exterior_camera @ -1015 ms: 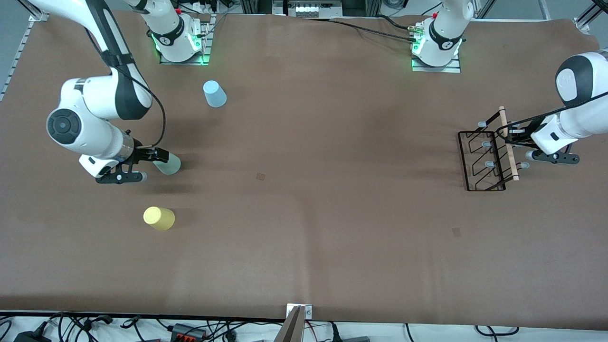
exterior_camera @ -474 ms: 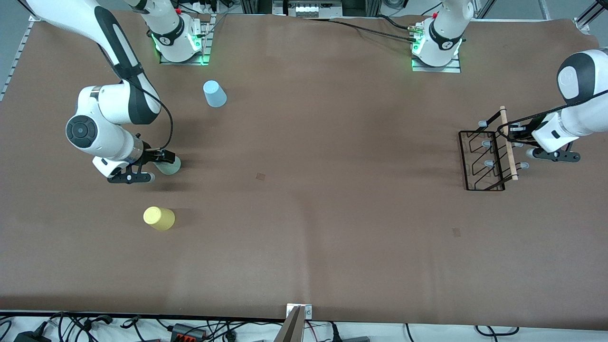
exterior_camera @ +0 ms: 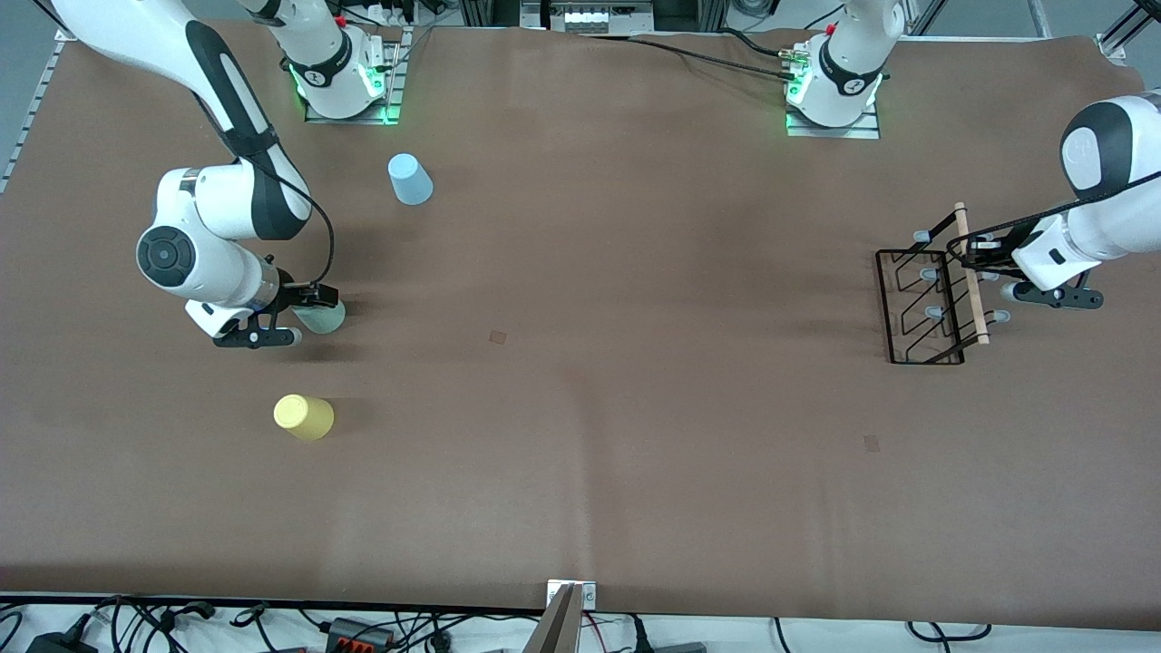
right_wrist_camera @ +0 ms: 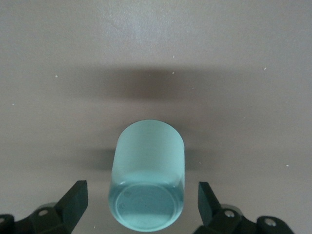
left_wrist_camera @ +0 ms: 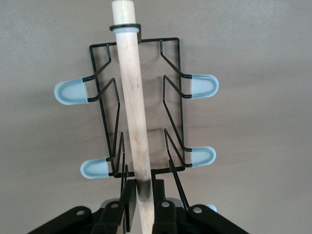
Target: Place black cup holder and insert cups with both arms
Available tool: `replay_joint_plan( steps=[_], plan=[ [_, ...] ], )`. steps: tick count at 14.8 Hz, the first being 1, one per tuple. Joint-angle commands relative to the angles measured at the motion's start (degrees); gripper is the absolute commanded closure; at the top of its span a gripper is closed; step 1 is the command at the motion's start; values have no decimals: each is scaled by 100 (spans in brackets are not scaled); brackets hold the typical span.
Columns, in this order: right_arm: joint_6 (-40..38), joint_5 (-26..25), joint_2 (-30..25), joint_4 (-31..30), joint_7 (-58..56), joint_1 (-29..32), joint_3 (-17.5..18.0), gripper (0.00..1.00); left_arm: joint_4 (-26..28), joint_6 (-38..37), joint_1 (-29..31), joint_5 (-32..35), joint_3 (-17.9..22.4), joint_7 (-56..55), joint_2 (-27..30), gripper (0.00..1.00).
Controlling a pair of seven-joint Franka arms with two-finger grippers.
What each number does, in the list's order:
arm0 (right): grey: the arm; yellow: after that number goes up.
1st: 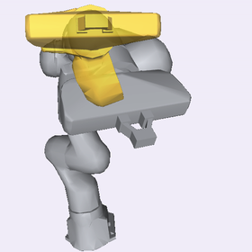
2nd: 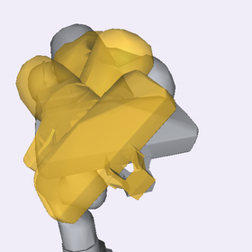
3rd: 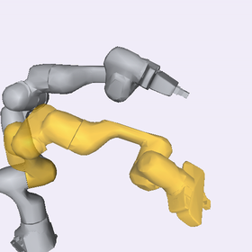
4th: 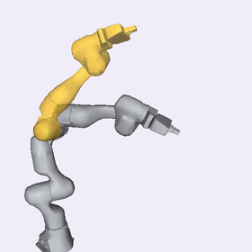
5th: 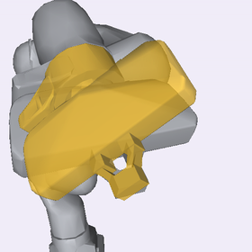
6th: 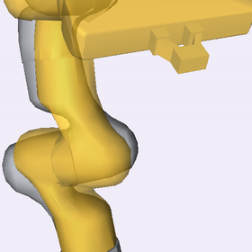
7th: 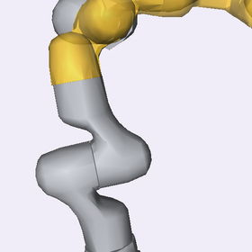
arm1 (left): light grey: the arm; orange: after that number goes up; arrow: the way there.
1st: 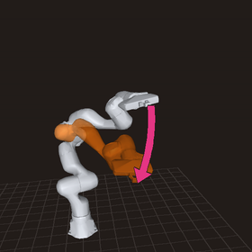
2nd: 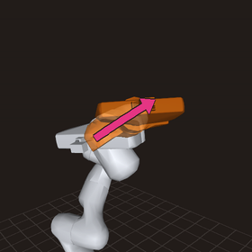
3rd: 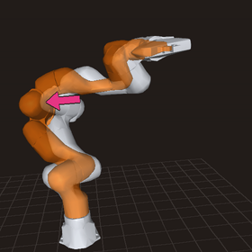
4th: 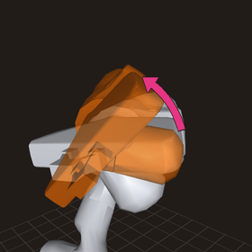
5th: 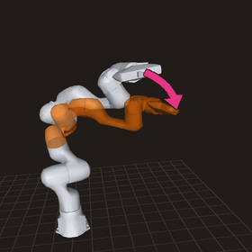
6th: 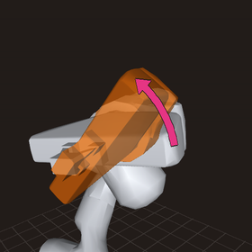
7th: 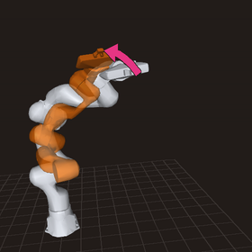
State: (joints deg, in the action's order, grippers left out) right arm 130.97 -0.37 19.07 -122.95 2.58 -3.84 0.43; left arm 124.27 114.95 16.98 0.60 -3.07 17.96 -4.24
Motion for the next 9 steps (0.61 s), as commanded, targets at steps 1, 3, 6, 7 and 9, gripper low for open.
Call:
replay_joint_plan(
  steps=[1,3,6,7,9],
  plan=[
    [78,19,27,-37,76,41,18,0,80,133,60,-33,-36,128,-32,78],
    [105,80,36,-10,68,41,10,0,141,282,60,-33,-27,137,-50,78],
    [113,212,62,-19,68,50,9,0,203,362,60,-33,-27,137,-85,78],
    [113,213,88,-10,68,50,9,0,212,370,60,-33,-27,137,-85,79],
    [140,213,115,-10,59,137,1,0,212,370,68,-33,-27,137,-94,84]
  ],
)
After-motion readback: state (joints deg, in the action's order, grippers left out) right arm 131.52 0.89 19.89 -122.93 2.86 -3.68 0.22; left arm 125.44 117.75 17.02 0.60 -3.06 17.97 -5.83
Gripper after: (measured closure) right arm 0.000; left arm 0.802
